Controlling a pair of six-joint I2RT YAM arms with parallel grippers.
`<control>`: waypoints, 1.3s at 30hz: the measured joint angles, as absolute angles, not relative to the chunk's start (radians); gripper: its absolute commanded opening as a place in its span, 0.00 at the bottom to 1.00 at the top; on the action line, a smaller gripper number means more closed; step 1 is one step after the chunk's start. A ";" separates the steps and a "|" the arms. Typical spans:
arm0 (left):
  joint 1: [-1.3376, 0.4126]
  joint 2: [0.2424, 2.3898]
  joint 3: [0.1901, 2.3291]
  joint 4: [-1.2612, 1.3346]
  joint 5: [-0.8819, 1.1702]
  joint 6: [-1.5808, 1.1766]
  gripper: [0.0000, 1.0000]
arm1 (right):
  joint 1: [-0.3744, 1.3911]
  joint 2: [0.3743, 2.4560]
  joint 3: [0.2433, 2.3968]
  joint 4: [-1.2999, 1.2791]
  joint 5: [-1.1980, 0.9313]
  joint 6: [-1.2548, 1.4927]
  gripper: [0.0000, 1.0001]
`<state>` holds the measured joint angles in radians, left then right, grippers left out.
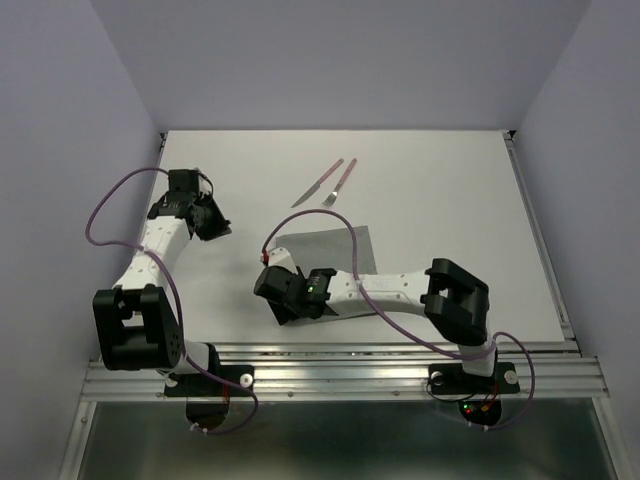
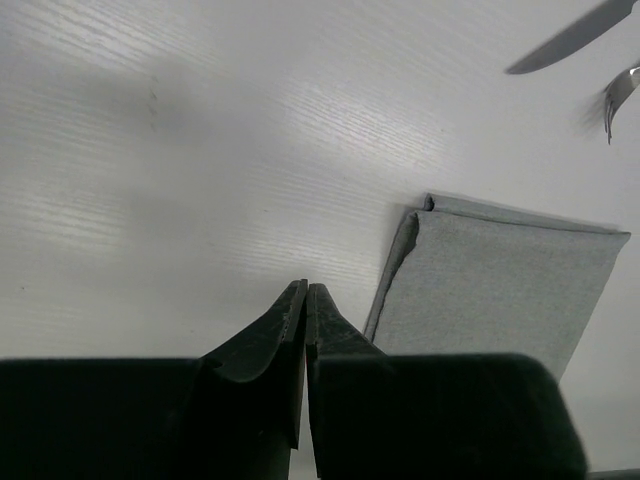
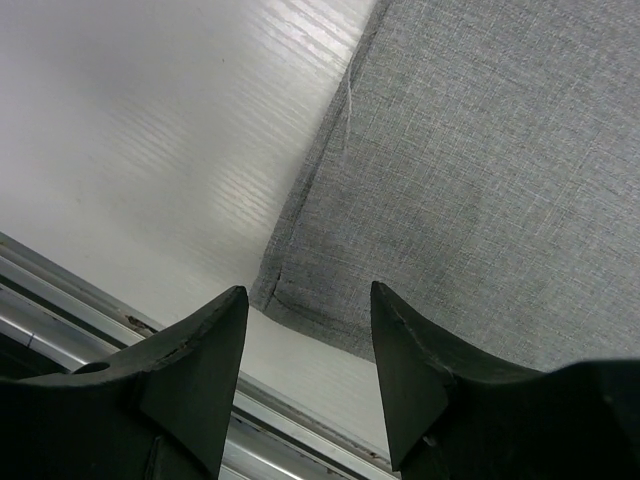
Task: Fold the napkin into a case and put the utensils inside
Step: Pick up the top corner of the square-folded napkin from the center of the board.
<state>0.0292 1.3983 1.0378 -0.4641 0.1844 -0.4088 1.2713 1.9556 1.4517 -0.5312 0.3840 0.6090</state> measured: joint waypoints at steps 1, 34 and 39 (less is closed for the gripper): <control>0.028 1.398 1.038 -0.461 0.191 -0.409 0.16 | 1.274 1.961 1.454 -0.531 0.376 0.608 0.57; 0.028 1.386 1.021 -0.453 0.263 -0.409 0.16 | 1.278 2.018 1.457 -0.516 0.347 0.664 0.01; 0.028 1.377 1.020 -0.453 0.267 -0.409 0.16 | 1.278 2.016 1.456 -0.516 0.377 0.670 0.01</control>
